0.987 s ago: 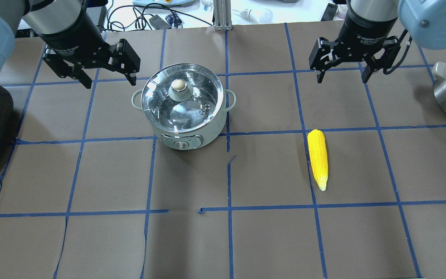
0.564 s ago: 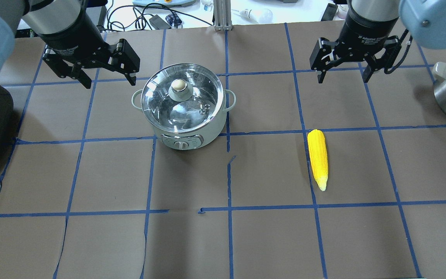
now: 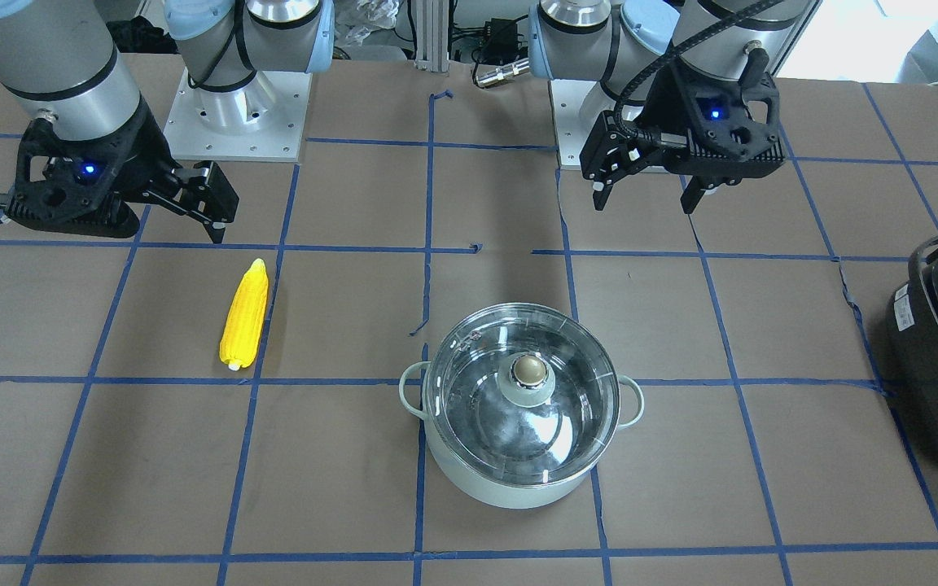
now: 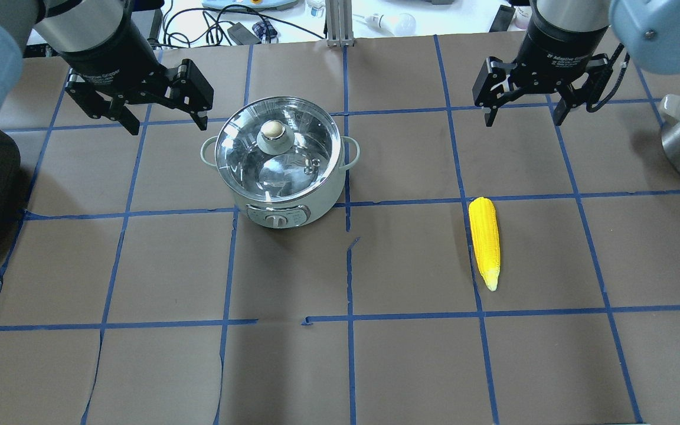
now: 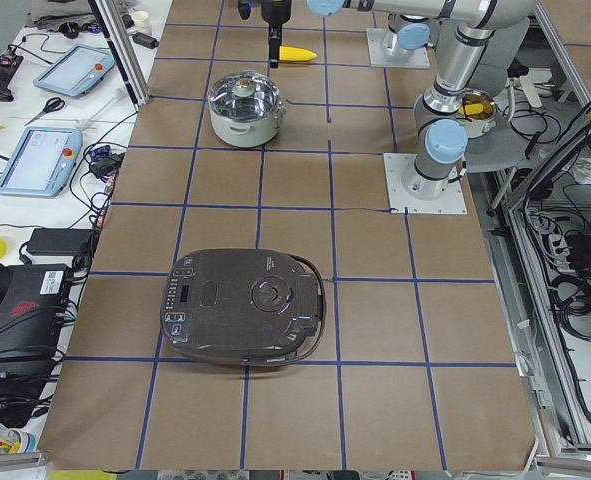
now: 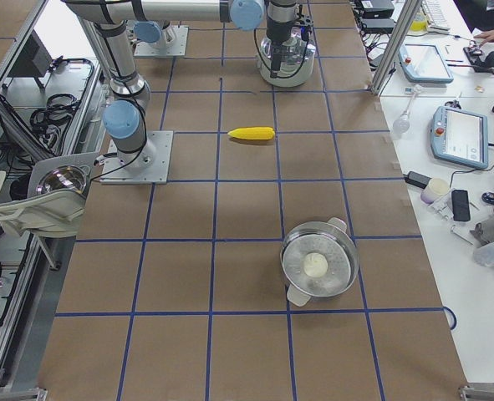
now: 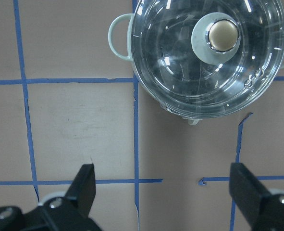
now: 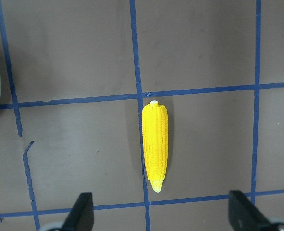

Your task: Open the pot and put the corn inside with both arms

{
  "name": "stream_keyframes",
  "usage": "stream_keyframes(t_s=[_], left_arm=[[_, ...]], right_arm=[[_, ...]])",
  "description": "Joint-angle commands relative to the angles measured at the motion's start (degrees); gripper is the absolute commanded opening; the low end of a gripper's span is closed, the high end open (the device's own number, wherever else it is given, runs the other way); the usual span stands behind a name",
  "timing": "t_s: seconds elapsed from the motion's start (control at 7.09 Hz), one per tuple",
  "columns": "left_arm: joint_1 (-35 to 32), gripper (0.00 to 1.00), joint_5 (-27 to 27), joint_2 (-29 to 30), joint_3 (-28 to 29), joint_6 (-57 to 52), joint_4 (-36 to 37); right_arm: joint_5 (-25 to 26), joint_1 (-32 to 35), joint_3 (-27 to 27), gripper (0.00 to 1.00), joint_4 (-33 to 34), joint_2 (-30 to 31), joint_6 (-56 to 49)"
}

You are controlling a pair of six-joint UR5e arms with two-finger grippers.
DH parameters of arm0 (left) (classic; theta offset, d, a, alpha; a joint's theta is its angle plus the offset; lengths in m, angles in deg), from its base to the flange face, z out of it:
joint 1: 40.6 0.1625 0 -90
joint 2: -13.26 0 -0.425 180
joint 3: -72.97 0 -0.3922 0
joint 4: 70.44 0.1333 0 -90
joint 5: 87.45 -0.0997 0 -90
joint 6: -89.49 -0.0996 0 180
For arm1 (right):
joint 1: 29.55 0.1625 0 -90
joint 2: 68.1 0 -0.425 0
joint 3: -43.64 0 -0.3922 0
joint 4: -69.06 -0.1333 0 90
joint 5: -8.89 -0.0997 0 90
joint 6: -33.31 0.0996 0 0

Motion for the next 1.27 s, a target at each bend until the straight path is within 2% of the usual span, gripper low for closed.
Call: stream_keyframes(t_s=[0.0,0.56,0.85,0.99,1.13], left_arm=[[0.00,1.00,0.00,0.01,0.00,0.00,-0.04],[0.52,1.00,0.00,1.85,1.40,1.14,-0.21],[0.61,1.00,0.09,2.99,0.62,0.27,0.57],[0.44,1.00,0.09,6.65,0.18,0.70,7.02],[0.35,1.00,0.18,10.60,0.61,1.14,9.69]], right_arm=[[0.09,-0.07,-0.05,1.00,-0.19,-0.03,-0.58],[0.00,-0.16,-0.23,1.00,-0.02,0.23,-1.37],[0.09,-0.24,-0.23,1.00,-0.45,-0.03,-6.19],[0.17,-0.16,-0.49,1.00,-0.45,-0.12,-5.86],[1.92,0.02,-1.97,1.00,0.16,-0.73,-5.95]])
